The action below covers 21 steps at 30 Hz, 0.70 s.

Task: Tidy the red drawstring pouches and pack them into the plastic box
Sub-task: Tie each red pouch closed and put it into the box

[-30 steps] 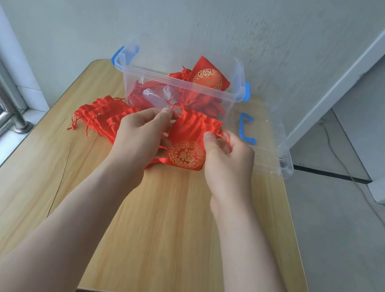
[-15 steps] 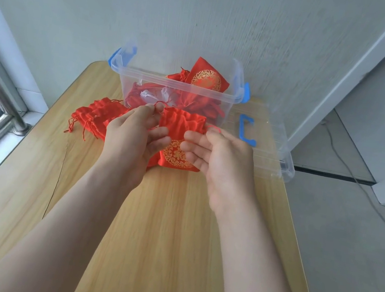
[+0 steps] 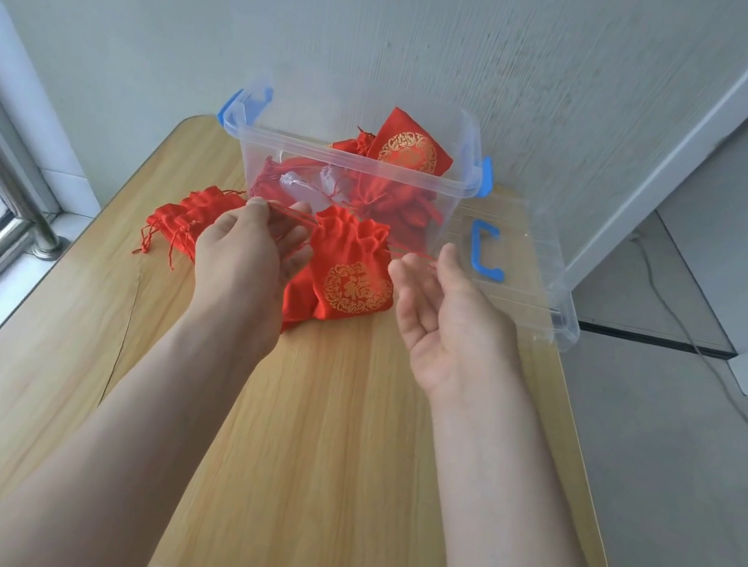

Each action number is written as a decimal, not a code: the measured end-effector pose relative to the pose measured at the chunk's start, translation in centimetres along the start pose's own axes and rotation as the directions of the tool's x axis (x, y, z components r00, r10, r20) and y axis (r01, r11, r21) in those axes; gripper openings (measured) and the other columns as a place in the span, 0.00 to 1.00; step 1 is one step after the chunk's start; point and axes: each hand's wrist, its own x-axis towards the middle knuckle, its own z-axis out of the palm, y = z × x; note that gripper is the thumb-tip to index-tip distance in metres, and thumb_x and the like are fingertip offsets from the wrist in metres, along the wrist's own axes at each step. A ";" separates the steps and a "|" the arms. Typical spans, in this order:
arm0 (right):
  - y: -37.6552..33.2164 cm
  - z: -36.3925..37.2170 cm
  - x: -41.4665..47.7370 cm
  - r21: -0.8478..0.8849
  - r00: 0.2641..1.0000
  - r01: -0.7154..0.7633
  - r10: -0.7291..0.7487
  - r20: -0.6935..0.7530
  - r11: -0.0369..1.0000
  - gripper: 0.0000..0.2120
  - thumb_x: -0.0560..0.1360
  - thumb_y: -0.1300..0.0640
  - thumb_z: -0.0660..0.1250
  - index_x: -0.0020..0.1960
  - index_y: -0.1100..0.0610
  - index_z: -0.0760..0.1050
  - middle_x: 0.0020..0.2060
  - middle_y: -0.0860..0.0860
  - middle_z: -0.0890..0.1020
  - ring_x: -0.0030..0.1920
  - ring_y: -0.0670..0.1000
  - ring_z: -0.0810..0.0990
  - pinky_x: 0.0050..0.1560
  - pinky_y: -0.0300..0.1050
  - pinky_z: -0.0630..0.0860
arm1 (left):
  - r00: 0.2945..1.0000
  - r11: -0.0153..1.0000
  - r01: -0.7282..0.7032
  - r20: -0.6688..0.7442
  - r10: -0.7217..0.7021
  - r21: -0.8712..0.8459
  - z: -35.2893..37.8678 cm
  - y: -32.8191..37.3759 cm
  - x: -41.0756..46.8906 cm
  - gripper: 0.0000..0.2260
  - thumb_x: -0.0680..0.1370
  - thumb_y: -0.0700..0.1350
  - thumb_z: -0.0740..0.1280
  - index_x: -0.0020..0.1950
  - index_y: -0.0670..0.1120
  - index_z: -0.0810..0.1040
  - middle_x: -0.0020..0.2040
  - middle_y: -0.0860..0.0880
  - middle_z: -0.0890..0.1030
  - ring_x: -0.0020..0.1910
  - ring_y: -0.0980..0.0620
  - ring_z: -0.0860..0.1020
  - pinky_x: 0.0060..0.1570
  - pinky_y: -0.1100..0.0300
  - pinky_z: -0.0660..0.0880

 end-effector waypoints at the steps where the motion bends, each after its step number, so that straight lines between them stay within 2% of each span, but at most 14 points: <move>1: 0.2 -0.1 0.2 -0.010 0.999 0.010 -0.010 -0.032 1.000 0.12 0.83 0.52 0.72 0.55 0.63 0.78 0.41 0.57 0.89 0.37 0.53 0.90 0.27 0.37 0.79 | 1.000 1.000 0.005 -0.002 -0.005 -0.010 0.0 0.0 0.0 0.11 0.88 0.45 0.60 0.62 0.40 0.79 0.48 0.47 0.89 0.44 0.51 0.85 0.45 0.60 0.82; 4: 0.4 -0.2 0.7 -0.007 0.993 0.034 -0.035 -0.115 0.999 0.16 0.83 0.47 0.70 0.56 0.62 0.77 0.46 0.60 0.89 0.38 0.53 0.89 0.28 0.39 0.80 | 1.000 0.999 0.017 0.012 -0.017 -0.033 0.1 0.1 -0.1 0.11 0.89 0.45 0.56 0.58 0.41 0.75 0.49 0.45 0.89 0.44 0.50 0.86 0.49 0.58 0.84; 6: 0.4 -0.2 0.8 0.078 0.989 0.035 -0.024 -0.143 0.996 0.15 0.85 0.48 0.67 0.58 0.61 0.74 0.46 0.63 0.88 0.37 0.54 0.89 0.28 0.41 0.81 | 1.000 0.999 0.020 -0.007 -0.020 -0.040 0.2 0.1 0.0 0.12 0.89 0.44 0.55 0.54 0.42 0.76 0.48 0.46 0.89 0.44 0.50 0.86 0.51 0.55 0.85; 8: 0.3 -0.1 0.7 0.222 0.991 0.006 0.024 -0.133 0.975 0.08 0.87 0.51 0.62 0.57 0.56 0.73 0.40 0.63 0.87 0.34 0.54 0.89 0.25 0.40 0.80 | 0.999 0.998 0.033 -0.036 -0.035 -0.061 0.1 0.2 0.1 0.13 0.89 0.43 0.55 0.49 0.43 0.76 0.43 0.48 0.89 0.42 0.49 0.86 0.51 0.53 0.85; 10: 0.3 0.0 0.6 0.281 0.991 -0.019 0.055 -0.120 0.960 0.06 0.88 0.51 0.60 0.55 0.51 0.73 0.32 0.57 0.86 0.30 0.51 0.87 0.23 0.37 0.76 | 0.998 0.991 0.056 -0.017 -0.058 -0.121 0.2 0.3 0.2 0.13 0.88 0.40 0.55 0.46 0.44 0.73 0.35 0.49 0.82 0.37 0.49 0.86 0.49 0.50 0.86; 12: 0.3 0.1 0.7 0.208 0.990 -0.021 0.048 -0.129 0.978 0.07 0.88 0.50 0.61 0.55 0.52 0.75 0.27 0.51 0.84 0.26 0.47 0.84 0.21 0.35 0.72 | 0.997 0.982 0.078 0.011 -0.078 -0.172 0.3 0.2 0.1 0.14 0.89 0.40 0.54 0.45 0.44 0.71 0.31 0.49 0.75 0.29 0.51 0.81 0.47 0.49 0.86; 14: 0.4 0.0 0.8 0.077 0.989 -0.011 0.023 -0.146 0.997 0.10 0.86 0.49 0.65 0.52 0.54 0.77 0.25 0.47 0.80 0.21 0.43 0.76 0.18 0.35 0.65 | 0.995 0.981 0.101 0.029 -0.098 -0.168 0.5 0.1 0.0 0.15 0.89 0.40 0.55 0.43 0.45 0.70 0.29 0.51 0.68 0.24 0.54 0.70 0.37 0.54 0.84; 16: 0.6 0.0 0.9 -0.018 0.990 0.016 -0.019 -0.142 1.000 0.13 0.84 0.47 0.69 0.48 0.56 0.78 0.23 0.45 0.76 0.19 0.43 0.68 0.18 0.35 0.60 | 0.992 0.988 0.118 0.061 -0.112 -0.100 0.7 0.0 -0.1 0.15 0.88 0.39 0.55 0.42 0.48 0.69 0.29 0.52 0.63 0.24 0.55 0.61 0.23 0.63 0.70; 18: 0.8 0.1 1.0 -0.091 0.992 0.068 -0.077 -0.102 0.994 0.16 0.84 0.45 0.69 0.50 0.58 0.81 0.23 0.45 0.71 0.20 0.43 0.64 0.20 0.36 0.58 | 0.988 0.993 0.112 0.103 -0.114 0.020 0.5 0.0 0.0 0.14 0.87 0.40 0.57 0.43 0.48 0.70 0.30 0.53 0.63 0.24 0.56 0.58 0.21 0.64 0.60; 21: 0.9 0.4 1.2 -0.195 0.995 0.094 -0.089 0.033 0.976 0.22 0.87 0.42 0.60 0.55 0.58 0.84 0.26 0.45 0.66 0.22 0.44 0.61 0.23 0.37 0.58 | 0.972 0.976 0.103 0.190 -0.141 0.194 0.1 0.1 0.1 0.10 0.87 0.43 0.61 0.47 0.47 0.77 0.30 0.54 0.66 0.25 0.57 0.59 0.21 0.64 0.58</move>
